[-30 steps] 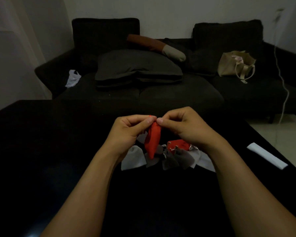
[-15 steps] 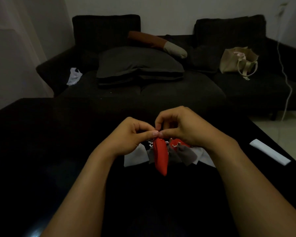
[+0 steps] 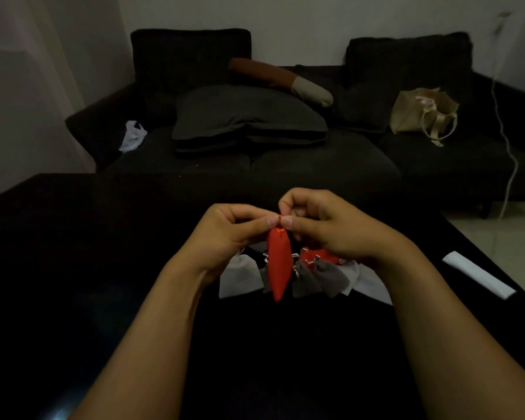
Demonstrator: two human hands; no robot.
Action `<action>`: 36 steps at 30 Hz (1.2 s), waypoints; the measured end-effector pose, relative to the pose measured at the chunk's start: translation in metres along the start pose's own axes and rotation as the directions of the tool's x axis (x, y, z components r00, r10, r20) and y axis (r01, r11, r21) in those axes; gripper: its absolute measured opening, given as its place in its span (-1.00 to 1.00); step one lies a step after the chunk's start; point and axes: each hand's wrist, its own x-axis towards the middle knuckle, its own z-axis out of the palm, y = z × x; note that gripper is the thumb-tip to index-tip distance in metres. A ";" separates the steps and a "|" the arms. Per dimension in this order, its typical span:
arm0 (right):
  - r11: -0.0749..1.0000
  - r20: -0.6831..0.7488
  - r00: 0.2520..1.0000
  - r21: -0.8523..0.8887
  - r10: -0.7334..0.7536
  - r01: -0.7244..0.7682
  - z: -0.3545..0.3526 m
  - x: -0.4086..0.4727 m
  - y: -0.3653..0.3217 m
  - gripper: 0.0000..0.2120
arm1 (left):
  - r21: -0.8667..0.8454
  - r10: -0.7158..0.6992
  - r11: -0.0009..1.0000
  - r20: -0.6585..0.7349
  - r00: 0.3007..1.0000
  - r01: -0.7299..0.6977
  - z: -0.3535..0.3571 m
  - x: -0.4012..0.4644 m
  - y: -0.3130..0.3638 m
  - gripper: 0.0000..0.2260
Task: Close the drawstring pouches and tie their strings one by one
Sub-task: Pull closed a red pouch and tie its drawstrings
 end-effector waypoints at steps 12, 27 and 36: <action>0.973 -0.086 0.994 0.227 0.063 -0.042 -0.010 -0.006 0.000 -0.86 | -0.307 -0.076 0.951 -0.115 0.990 0.037 0.010 0.001 0.002 -0.89; 0.782 -0.134 0.990 -0.621 -0.036 -0.056 0.002 0.005 -0.024 -0.91 | 0.402 0.141 0.908 -0.030 0.990 -0.117 0.014 0.000 0.004 -0.60; 0.981 -0.265 0.958 0.187 0.109 -0.060 -0.003 -0.004 0.003 -0.91 | 0.087 0.179 0.981 -0.028 0.983 -0.176 0.012 -0.001 0.008 -0.67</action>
